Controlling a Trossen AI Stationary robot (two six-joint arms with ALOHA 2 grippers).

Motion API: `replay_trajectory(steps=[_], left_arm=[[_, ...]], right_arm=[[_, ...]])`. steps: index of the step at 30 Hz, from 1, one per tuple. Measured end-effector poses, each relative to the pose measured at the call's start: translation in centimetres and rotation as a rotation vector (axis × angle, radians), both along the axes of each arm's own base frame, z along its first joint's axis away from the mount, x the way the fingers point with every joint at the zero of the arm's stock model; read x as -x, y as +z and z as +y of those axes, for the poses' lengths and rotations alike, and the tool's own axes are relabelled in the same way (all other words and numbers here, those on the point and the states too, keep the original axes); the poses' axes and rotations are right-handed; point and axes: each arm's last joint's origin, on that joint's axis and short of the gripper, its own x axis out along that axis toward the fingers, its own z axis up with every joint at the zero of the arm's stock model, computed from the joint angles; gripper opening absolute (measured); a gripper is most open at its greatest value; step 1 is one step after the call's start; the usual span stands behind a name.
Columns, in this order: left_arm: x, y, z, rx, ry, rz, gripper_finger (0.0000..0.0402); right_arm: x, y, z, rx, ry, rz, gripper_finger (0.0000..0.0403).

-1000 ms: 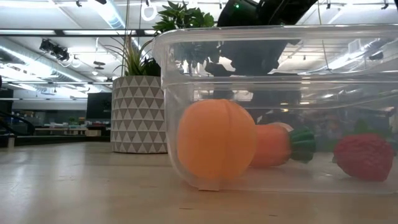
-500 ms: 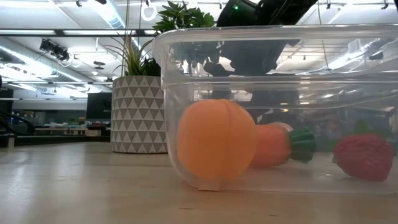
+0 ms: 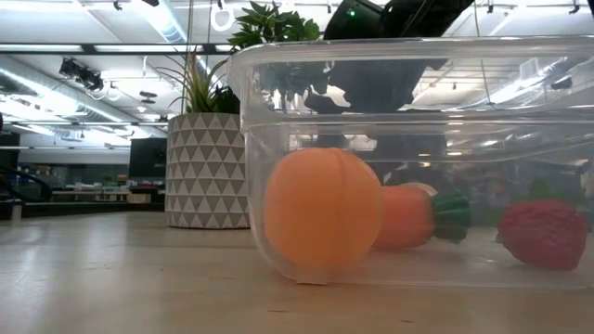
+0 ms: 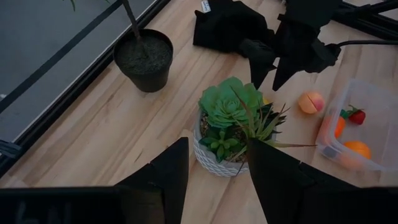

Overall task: Pick and placing Produce into tupperware
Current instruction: Put the pineapple in the transparent bin

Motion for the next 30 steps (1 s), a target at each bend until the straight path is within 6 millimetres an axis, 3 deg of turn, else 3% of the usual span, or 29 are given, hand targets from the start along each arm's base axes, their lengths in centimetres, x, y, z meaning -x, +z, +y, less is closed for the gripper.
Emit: replay_trajectory(steps=[15,24,30], left_arm=[[0.0,0.0,0.0,-0.001,-0.001,0.002,0.0169],[0.1,-0.2,0.0,-0.005,0.0,0.023,0.0169],[0.2,-0.2,0.0,-0.005,0.0,0.028,0.0169]], right_arm=[[-0.3,0.5,-0.1,-0.014,-0.025,-0.005,0.0318],[-3.5,-1.4,-0.5,-0.008,-0.098,0.118,0.0318],[-5.0,-0.5,-1.4,-0.079,-0.132,0.115,0.0318]])
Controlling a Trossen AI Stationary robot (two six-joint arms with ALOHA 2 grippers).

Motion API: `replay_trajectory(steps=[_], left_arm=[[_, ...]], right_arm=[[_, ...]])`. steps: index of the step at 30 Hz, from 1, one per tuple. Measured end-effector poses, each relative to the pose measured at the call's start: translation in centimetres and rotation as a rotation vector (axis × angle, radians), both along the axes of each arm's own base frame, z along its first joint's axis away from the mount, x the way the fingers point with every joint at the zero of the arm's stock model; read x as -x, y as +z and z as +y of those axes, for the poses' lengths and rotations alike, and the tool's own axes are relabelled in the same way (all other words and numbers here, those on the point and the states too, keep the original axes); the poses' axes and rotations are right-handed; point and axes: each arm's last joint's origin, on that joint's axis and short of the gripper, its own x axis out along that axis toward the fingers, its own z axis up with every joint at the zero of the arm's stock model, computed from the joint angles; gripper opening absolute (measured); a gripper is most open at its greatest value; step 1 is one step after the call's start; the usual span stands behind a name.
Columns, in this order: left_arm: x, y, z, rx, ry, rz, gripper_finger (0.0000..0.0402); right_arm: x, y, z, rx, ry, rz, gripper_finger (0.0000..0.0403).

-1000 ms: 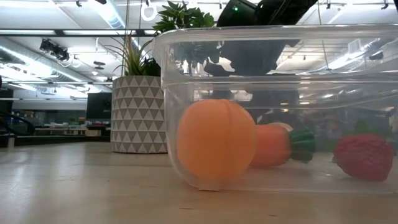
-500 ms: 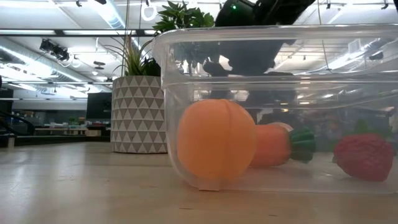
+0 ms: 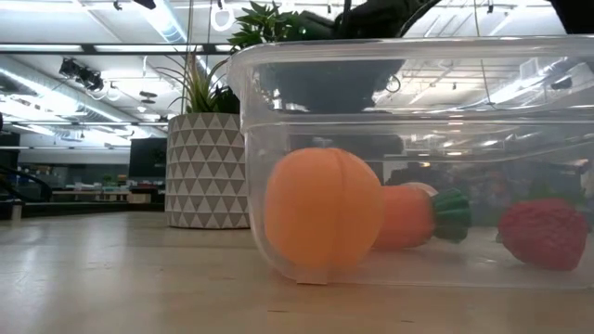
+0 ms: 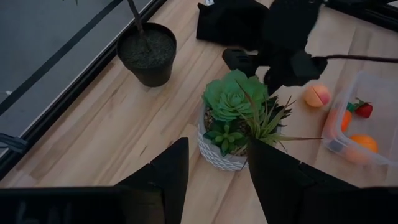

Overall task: Pick and placing Produce into tupperware
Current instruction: Put the pineapple in the transparent bin

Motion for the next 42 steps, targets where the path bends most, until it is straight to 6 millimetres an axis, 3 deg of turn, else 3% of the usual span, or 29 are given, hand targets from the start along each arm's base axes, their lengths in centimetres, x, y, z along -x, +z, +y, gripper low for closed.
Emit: replay_trajectory(steps=[9,19,31,42], left_arm=[[0.2,-0.2,0.0,-0.005,0.0,0.029,0.0169],[0.3,-0.2,0.1,-0.007,0.0,0.036,0.0169],[0.3,-0.2,0.1,-0.007,0.001,0.037,0.0169],[0.3,-0.2,0.0,-0.007,0.0,0.037,0.0169]], right_arm=[[0.2,-0.3,0.3,-0.196,-0.045,0.072,0.0308],[-0.4,-0.2,0.5,-0.239,-0.143,0.026,0.0286],[-0.4,-0.3,2.0,-0.27,-0.144,0.036,0.0281],[0.3,-1.4,2.2,-0.281,-0.172,0.075,0.0258]])
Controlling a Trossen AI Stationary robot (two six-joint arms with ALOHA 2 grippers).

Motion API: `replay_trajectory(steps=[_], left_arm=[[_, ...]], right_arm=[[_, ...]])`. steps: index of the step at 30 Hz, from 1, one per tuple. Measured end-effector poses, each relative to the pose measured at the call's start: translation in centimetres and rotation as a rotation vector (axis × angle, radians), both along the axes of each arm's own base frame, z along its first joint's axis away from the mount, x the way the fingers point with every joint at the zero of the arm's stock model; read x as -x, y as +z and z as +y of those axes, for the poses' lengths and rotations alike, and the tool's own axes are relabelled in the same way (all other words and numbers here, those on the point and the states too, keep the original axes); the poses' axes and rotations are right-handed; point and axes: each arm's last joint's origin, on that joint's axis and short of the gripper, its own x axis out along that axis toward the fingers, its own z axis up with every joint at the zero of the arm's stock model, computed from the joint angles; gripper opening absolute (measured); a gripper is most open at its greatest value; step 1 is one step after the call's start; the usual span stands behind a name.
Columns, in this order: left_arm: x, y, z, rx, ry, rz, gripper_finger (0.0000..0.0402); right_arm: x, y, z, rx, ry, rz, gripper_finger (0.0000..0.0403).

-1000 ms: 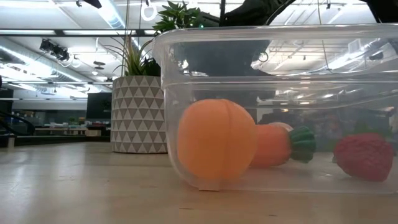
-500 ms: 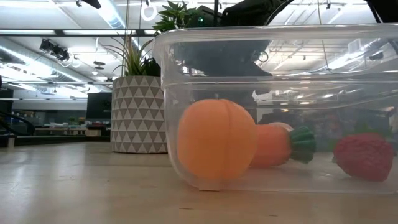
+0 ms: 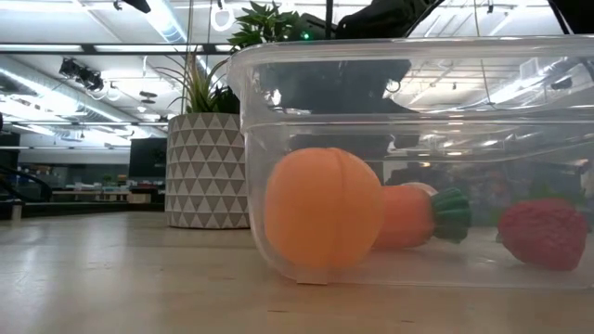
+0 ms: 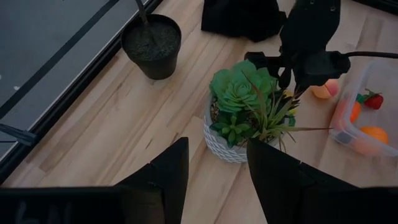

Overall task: Pick and placing Produce into tupperware
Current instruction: Put the pineapple in the transparent bin

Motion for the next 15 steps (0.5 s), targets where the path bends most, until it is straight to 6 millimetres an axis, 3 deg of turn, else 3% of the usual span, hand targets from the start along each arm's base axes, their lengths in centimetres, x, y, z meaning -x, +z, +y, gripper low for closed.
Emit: replay_trajectory(steps=[15], left_arm=[[0.0,0.0,0.0,0.0,0.0,0.0,0.0169]], right_arm=[[-0.17,0.1,0.27,-0.057,-0.06,0.0,0.0248]])
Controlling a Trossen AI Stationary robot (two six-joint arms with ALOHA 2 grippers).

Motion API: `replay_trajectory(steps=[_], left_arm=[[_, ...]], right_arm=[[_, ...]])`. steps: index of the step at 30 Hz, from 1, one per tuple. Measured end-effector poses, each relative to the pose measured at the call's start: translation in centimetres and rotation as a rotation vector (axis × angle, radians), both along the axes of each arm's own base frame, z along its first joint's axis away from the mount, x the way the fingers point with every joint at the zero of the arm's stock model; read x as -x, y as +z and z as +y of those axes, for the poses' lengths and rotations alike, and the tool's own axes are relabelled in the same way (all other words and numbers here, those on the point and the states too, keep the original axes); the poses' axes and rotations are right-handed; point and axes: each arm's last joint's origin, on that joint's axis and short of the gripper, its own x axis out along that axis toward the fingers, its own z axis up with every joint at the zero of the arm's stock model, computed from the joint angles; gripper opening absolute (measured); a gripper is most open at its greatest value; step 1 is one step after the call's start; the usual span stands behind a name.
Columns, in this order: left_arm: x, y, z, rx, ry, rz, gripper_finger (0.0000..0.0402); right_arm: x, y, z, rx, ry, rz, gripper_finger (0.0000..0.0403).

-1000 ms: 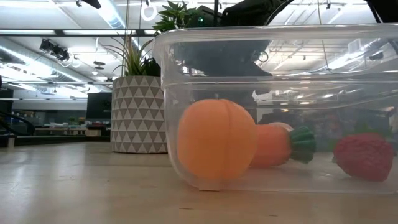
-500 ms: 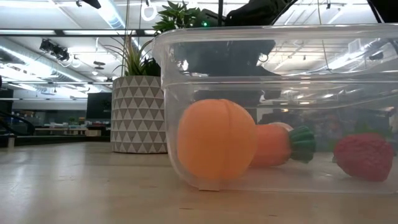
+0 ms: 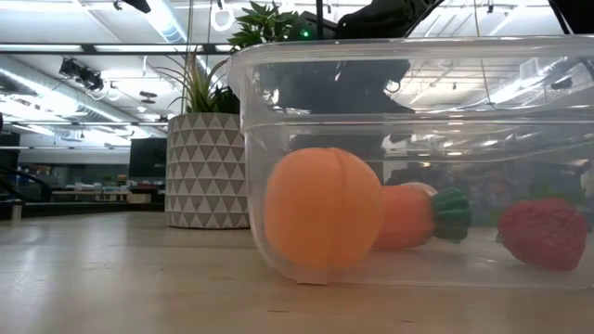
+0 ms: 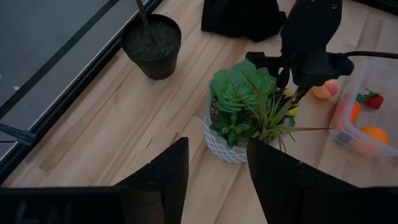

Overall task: Pick and placing Produce into tupperware
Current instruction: Put the pineapple in the transparent bin, then put the peach in the transparent bin

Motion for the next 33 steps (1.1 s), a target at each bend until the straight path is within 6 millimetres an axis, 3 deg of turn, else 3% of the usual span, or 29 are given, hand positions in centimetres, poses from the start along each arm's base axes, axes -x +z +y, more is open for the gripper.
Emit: replay_trajectory(steps=[27,33], left_arm=[[0.0,0.0,0.0,0.0,0.0,0.0,0.0169],[0.0,0.0,0.0,-0.001,0.0,0.002,0.0169]], right_arm=[[0.5,-0.1,0.8,-0.004,0.021,0.051,0.019],[0.9,1.0,0.8,-0.004,0.022,0.043,0.019]])
